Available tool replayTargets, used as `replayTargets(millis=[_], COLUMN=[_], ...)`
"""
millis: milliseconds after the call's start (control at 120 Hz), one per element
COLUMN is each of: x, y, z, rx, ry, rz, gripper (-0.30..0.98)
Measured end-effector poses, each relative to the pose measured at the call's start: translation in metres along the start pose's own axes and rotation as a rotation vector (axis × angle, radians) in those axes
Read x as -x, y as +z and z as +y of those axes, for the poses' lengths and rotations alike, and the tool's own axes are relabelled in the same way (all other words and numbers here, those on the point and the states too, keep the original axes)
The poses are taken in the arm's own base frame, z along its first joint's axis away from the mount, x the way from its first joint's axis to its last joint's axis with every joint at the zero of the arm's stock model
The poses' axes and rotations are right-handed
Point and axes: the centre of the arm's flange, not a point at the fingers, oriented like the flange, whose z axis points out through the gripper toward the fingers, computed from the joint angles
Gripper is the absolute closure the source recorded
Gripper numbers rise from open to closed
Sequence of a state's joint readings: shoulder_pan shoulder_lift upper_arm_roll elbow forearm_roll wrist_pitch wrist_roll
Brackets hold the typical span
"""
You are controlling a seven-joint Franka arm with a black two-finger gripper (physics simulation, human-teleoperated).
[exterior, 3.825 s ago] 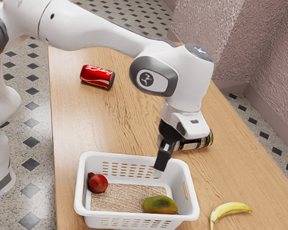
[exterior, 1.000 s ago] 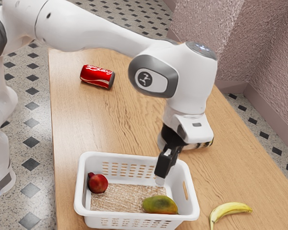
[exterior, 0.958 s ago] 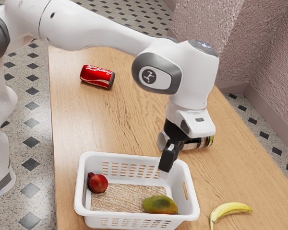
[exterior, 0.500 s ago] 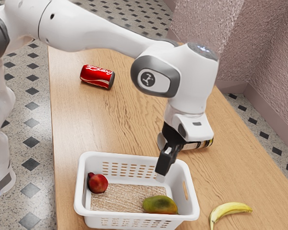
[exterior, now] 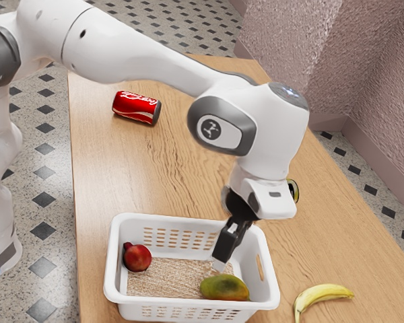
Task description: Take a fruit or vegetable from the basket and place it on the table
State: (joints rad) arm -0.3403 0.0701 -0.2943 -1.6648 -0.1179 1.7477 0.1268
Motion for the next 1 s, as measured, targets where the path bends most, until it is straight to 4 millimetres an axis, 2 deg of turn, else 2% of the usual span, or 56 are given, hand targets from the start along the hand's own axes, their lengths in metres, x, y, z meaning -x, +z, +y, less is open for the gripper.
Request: replayTargets(millis=[83,292,658,1000], x=[-0.002,-0.006,-0.008,0.001], y=[0.006,0.012,0.021,0.039], z=[-0.013,0.006,-0.011,-0.009], rx=[0.007,0.011,0.018,0.017], ry=[-0.019,0.018,-0.005,-0.006], rz=[-0.009,-0.015,-0.028,-0.062], gripper=[0.00,0.00,0.00,0.00])
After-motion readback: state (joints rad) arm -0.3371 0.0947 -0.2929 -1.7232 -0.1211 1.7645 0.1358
